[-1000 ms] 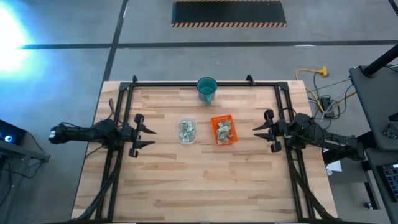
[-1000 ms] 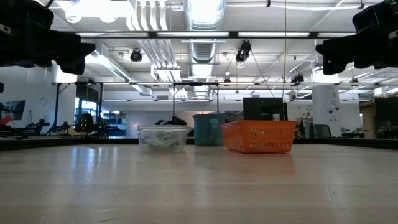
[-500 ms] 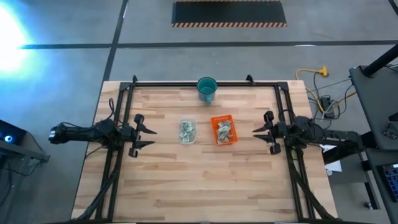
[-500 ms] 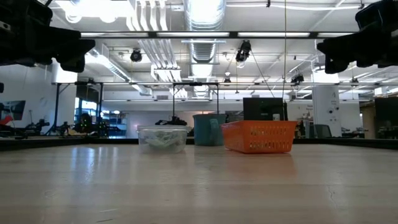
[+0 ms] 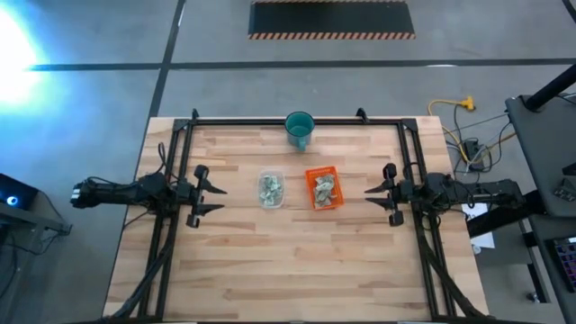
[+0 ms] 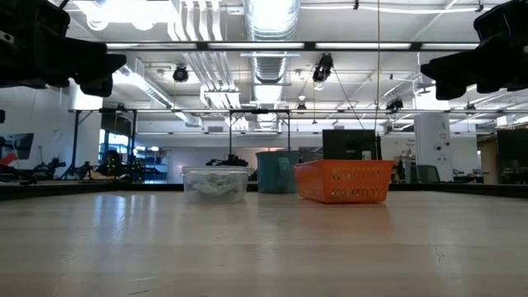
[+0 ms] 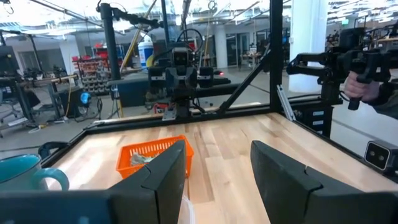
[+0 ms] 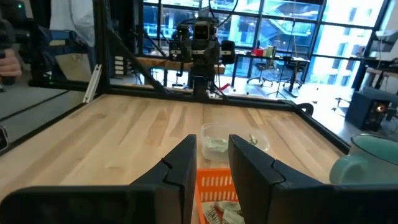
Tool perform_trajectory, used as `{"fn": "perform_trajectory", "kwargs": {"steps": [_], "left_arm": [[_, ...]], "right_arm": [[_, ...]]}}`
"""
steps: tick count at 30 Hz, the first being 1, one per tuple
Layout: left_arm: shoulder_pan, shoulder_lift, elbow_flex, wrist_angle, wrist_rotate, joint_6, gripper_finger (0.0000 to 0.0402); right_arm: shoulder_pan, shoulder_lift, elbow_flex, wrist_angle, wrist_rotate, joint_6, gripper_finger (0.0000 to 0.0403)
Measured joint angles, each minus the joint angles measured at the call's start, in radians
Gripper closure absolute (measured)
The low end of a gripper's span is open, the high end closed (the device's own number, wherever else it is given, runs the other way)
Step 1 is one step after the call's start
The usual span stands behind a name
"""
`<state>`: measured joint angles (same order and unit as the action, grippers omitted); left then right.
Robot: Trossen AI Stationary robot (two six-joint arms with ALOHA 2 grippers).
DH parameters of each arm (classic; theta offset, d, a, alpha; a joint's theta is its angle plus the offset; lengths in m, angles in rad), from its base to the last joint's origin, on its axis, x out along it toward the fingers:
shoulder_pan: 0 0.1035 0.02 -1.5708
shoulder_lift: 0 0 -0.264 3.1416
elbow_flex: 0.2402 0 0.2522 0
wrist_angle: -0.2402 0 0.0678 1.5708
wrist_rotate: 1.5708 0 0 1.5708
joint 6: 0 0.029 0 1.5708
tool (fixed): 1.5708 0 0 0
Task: Pick and place items into bin
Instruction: Return to Home Position
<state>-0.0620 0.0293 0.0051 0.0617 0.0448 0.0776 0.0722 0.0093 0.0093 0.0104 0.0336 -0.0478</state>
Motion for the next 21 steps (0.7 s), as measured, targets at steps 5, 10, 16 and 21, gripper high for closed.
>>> {"fn": "perform_trajectory", "kwargs": {"steps": [5, 10, 16, 21], "left_arm": [[0.000, 0.003, 0.000, -0.026, 0.000, -0.008, 0.0237], [0.000, 0.000, 0.000, -0.037, 0.000, -0.034, 0.0237], [0.000, 0.011, 0.000, -0.037, 0.000, -0.046, 0.0237], [0.001, 0.021, 0.000, -0.037, 0.000, -0.046, 0.0237]], "right_arm": [[0.000, 0.001, 0.000, -0.001, -0.004, -0.015, 0.0316], [0.000, 0.001, 0.000, 0.000, -0.005, -0.015, 0.0322], [0.000, 0.001, 0.000, 0.000, -0.006, -0.030, 0.0331], [0.000, 0.001, 0.000, 0.001, -0.006, -0.034, 0.0334]]}}
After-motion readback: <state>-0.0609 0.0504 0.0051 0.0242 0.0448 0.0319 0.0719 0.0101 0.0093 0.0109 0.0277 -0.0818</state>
